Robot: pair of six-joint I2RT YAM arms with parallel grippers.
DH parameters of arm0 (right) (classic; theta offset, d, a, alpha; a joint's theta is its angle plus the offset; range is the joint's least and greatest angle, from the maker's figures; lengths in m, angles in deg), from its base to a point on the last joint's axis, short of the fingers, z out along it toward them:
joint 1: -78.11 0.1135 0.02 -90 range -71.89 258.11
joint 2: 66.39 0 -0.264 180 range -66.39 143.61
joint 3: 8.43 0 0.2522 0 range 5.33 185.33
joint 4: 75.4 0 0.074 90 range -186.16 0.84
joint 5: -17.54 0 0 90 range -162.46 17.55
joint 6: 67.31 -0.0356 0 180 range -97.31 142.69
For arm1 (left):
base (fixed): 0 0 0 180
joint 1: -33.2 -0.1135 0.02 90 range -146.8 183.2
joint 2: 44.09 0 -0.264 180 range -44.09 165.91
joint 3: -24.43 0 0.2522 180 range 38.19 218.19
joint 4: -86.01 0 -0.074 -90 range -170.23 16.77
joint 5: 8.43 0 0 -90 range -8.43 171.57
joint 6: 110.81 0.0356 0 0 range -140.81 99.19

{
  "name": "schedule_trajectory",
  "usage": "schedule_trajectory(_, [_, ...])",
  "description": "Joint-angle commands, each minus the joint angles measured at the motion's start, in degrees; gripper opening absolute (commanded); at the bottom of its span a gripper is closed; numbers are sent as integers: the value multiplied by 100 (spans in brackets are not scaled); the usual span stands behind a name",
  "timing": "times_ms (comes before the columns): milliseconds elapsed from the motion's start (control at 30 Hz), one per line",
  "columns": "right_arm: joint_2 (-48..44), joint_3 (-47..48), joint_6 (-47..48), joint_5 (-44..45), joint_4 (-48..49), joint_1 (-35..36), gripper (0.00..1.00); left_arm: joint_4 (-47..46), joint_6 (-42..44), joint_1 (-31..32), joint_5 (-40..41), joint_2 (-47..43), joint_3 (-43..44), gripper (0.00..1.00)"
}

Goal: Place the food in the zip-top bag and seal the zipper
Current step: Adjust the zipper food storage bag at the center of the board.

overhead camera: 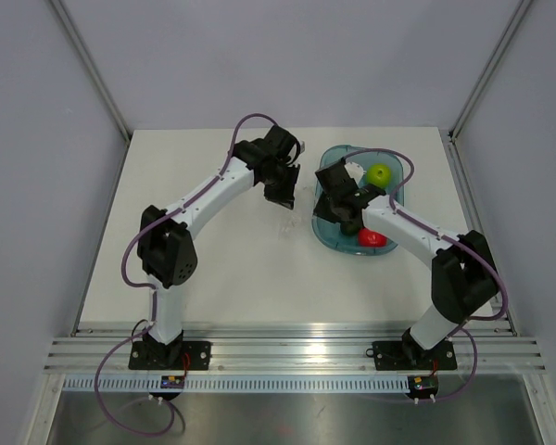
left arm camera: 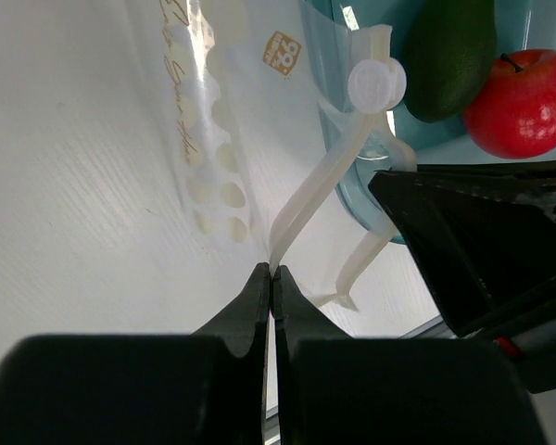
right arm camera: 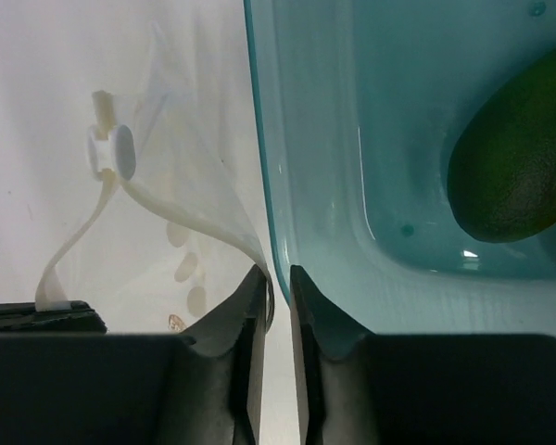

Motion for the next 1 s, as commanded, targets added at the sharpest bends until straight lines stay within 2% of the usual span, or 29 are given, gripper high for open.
schedule_trajectory(0, [-68, -12, 11, 50, 81, -51, 25, -156, 21, 18, -116, -84, -27, 0])
schedule_trajectory(67, [-121, 14, 73, 59, 98, -51, 33, -139, -5, 27, -125, -57, 0, 0])
schedule_trajectory(167, [-209, 15, 99, 15, 142, -51, 39, -16, -32, 44, -116, 39, 166, 0])
schedule_trajectory(567, [-622, -29, 134, -205, 335, -42, 45, 99, 3, 123, 60, 154, 263, 0])
schedule_trajectory(967, [-200, 164, 187, -398, 344, -42, 43, 143, 38, 168, 77, 189, 378, 0])
